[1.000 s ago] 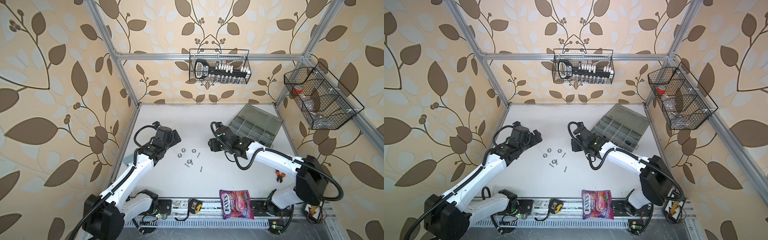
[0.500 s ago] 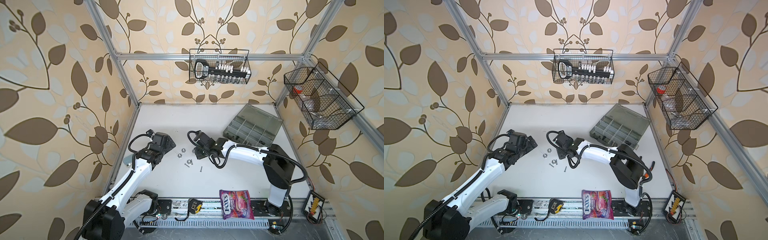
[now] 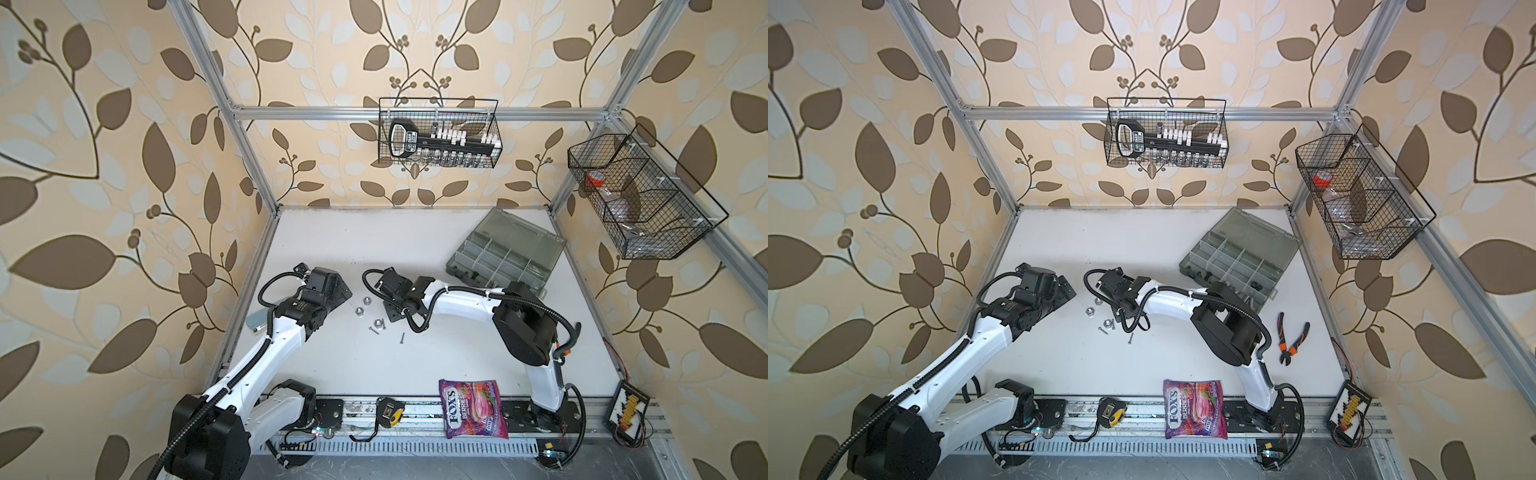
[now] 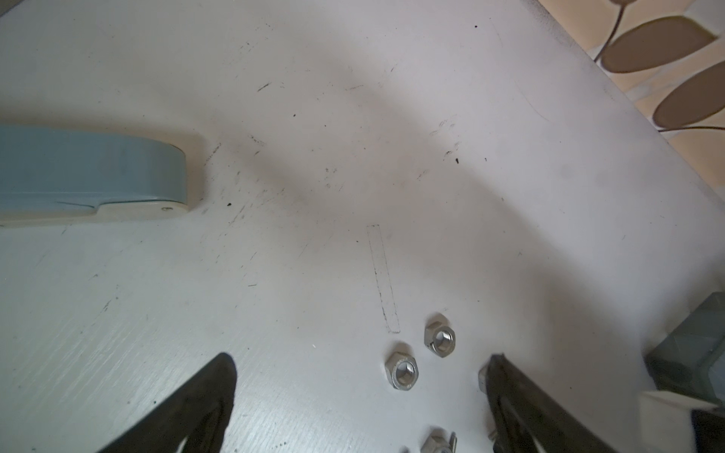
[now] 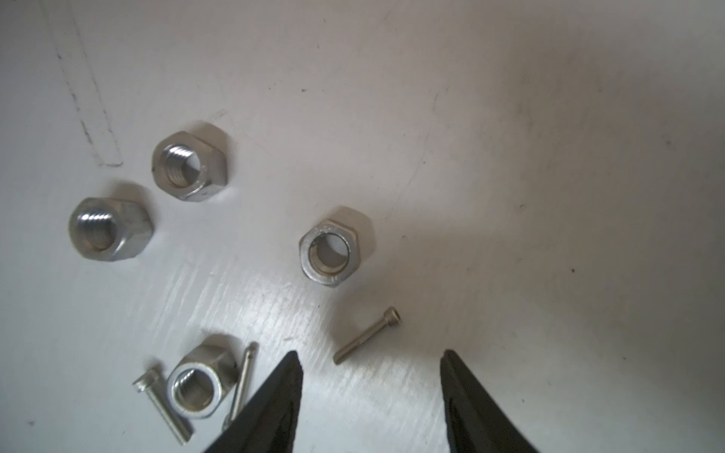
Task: Sort the screws and nuts into containers
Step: 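Lower the right gripper and close it on a thin silver screw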
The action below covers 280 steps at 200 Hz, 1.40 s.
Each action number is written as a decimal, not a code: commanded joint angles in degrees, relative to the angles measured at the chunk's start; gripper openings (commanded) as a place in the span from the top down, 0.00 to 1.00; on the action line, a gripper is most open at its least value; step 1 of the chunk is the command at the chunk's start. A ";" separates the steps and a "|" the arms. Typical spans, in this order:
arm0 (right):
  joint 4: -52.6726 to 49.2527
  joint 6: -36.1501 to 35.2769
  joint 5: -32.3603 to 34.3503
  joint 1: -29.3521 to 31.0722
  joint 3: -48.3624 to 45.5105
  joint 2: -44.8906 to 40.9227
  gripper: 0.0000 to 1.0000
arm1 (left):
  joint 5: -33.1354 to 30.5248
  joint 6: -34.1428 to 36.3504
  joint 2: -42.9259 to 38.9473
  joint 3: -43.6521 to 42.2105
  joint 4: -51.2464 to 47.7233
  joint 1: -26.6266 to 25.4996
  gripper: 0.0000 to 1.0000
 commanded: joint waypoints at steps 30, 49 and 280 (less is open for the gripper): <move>-2.31 -0.02 1.77 0.13 3.52 3.99 0.42 | 2.11 0.03 1.46 0.24 1.52 0.39 0.01; -2.39 0.17 1.79 -0.10 3.76 4.50 0.43 | 2.44 0.12 1.86 0.35 1.58 0.39 0.01; -5.13 1.44 -4.19 -2.02 -5.45 0.77 0.79 | 1.42 1.69 2.61 2.37 1.47 0.39 0.01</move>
